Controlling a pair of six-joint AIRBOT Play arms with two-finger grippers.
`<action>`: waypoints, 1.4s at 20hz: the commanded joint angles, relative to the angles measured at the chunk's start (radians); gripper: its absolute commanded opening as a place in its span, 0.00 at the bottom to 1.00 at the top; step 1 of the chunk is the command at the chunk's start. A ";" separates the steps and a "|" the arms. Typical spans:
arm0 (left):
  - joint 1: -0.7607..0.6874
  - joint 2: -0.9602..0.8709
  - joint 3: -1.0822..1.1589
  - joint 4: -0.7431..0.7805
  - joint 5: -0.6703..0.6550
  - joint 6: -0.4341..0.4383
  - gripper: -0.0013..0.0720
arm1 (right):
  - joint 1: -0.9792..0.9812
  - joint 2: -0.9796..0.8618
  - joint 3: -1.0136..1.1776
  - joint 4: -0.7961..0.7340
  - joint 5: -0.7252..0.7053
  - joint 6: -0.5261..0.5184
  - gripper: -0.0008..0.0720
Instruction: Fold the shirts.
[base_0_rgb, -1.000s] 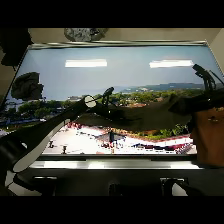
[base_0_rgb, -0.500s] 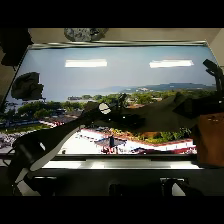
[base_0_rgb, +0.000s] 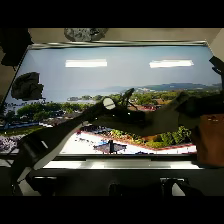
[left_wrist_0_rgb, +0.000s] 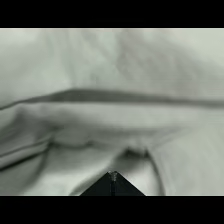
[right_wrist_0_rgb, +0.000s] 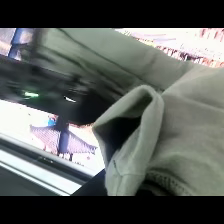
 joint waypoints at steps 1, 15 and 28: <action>0.127 0.167 0.010 0.445 -0.127 -0.065 0.05 | 0.009 -0.042 0.001 0.027 -0.050 0.003 0.07; 0.551 0.715 0.007 0.568 -0.294 -0.051 0.06 | 0.634 -0.615 0.001 0.311 -0.615 0.103 0.13; 0.557 0.716 -0.082 0.740 -0.290 -0.026 0.06 | 0.208 -0.507 -0.022 -0.174 -0.201 0.004 0.90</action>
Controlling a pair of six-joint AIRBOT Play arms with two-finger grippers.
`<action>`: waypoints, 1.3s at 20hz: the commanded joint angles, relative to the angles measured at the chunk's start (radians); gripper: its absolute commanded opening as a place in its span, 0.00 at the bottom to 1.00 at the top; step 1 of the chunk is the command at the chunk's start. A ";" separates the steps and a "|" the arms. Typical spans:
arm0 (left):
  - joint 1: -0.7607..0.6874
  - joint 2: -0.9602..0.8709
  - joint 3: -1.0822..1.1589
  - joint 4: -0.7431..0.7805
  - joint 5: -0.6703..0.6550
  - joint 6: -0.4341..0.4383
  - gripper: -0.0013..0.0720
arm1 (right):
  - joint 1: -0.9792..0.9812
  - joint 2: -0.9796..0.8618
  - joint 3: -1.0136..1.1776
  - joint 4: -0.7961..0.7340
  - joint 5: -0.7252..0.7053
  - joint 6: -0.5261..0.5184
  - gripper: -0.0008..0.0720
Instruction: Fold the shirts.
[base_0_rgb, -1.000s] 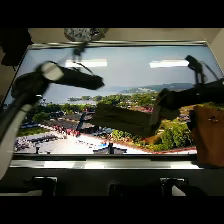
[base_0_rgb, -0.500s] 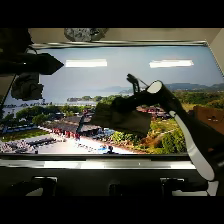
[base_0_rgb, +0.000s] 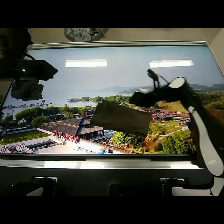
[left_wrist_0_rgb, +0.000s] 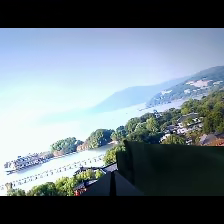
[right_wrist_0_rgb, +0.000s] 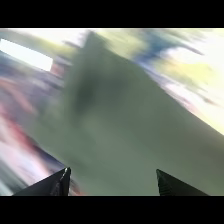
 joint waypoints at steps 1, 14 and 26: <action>0.007 0.000 -0.028 0.033 0.000 0.001 0.06 | -0.135 0.055 -0.066 -0.404 0.239 0.042 0.90; 0.006 -0.005 -0.029 0.032 0.000 -0.006 0.06 | -0.154 0.062 -0.353 0.250 -0.092 -0.276 0.07; 0.006 -0.005 -0.029 0.033 0.000 -0.006 0.06 | -0.733 0.130 0.251 -0.063 0.214 -0.003 0.07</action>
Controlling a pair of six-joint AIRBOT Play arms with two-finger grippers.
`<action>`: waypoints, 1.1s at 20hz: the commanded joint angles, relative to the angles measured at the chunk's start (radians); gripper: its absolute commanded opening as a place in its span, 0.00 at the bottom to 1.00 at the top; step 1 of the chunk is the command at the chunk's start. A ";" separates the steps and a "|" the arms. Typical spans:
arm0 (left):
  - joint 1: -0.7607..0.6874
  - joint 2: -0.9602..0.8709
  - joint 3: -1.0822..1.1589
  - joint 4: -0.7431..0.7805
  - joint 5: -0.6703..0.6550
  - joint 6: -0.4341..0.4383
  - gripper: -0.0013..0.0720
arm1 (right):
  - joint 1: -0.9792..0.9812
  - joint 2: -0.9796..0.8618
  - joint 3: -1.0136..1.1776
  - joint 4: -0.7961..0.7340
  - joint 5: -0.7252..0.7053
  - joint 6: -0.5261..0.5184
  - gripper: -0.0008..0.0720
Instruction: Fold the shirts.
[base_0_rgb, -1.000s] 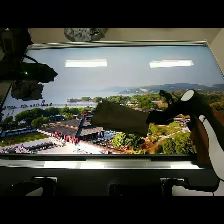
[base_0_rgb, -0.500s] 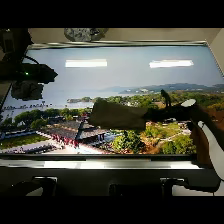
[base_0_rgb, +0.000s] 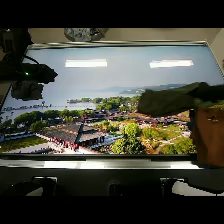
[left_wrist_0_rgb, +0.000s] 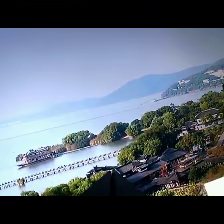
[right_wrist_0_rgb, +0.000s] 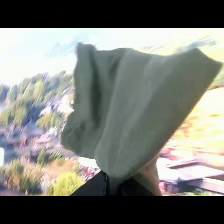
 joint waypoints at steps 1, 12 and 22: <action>0.000 -0.001 0.000 0.000 0.000 0.000 0.06 | -0.161 0.003 0.114 -0.024 0.046 0.066 0.07; 0.000 0.000 0.000 0.000 0.000 0.000 0.06 | -0.367 0.003 0.250 0.122 -0.108 0.161 0.07; 0.012 0.002 0.000 0.003 0.001 0.023 0.06 | -0.533 0.013 0.282 -0.057 0.350 0.146 0.07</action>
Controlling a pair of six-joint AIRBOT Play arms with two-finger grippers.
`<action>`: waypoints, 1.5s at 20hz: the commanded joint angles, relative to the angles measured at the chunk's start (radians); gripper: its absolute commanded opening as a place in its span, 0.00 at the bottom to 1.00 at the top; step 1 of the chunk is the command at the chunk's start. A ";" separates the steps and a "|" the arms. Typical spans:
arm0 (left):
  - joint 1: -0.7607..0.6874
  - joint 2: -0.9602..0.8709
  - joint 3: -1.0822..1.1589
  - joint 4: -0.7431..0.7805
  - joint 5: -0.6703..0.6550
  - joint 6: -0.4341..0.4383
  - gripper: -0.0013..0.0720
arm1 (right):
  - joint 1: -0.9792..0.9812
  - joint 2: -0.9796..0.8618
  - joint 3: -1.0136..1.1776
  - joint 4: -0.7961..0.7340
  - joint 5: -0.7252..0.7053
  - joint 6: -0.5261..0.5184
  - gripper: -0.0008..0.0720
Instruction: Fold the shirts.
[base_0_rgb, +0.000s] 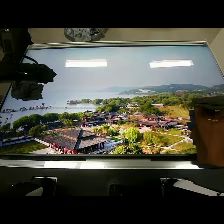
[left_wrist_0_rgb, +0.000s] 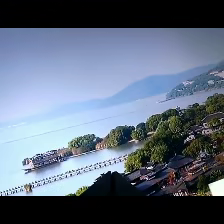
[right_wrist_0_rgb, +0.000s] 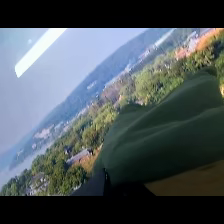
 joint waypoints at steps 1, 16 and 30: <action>0.003 0.000 0.000 0.000 0.002 0.004 0.06 | -0.064 0.004 0.003 -0.126 0.255 -0.031 0.07; 0.002 0.000 0.001 -0.003 0.000 0.000 0.06 | -0.060 0.092 -0.550 -0.681 0.101 -0.152 0.19; 0.015 -0.213 0.151 0.383 -0.278 -0.264 0.89 | 0.804 0.113 -0.014 -0.602 -0.260 -0.228 0.85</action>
